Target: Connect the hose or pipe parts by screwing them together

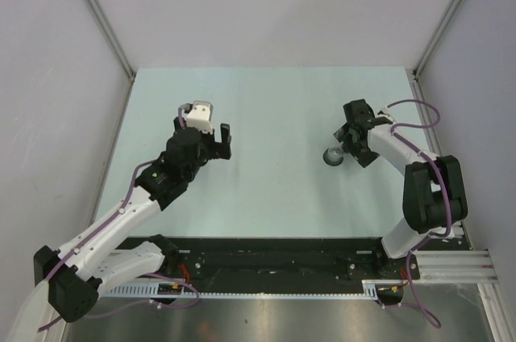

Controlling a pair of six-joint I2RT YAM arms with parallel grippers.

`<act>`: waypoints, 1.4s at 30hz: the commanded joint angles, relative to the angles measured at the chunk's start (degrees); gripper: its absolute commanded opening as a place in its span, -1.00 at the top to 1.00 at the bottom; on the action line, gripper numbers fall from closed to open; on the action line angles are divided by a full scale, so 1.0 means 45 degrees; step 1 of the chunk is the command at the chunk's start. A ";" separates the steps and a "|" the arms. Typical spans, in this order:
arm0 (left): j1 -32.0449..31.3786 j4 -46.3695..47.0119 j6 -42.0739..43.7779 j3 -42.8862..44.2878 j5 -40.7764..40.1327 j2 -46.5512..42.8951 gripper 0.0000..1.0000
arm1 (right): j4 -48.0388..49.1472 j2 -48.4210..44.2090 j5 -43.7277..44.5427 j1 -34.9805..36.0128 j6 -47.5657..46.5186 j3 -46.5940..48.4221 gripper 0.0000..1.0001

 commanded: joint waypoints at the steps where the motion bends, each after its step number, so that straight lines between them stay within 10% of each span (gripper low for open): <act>1: -0.0074 -0.0045 -0.0150 0.0233 0.0279 -0.0586 -0.98 | 0.0946 0.0636 -0.0060 -0.0274 0.0512 0.0372 -0.96; 9: -0.0074 -0.0259 -0.0365 0.0622 0.1059 -0.0061 -0.96 | 0.1901 0.1925 -0.0392 -0.0431 -0.0872 0.0803 -0.89; 25: 0.0900 -0.1471 -0.2411 0.1658 0.3711 0.1599 -0.88 | 0.4714 0.1517 -0.5878 0.3101 -1.1629 0.0649 0.19; 42: 0.2992 -0.1003 -0.4233 0.1288 1.1214 0.3765 -0.82 | 0.9521 -0.0768 -0.7835 0.7068 -1.4781 -0.2731 0.16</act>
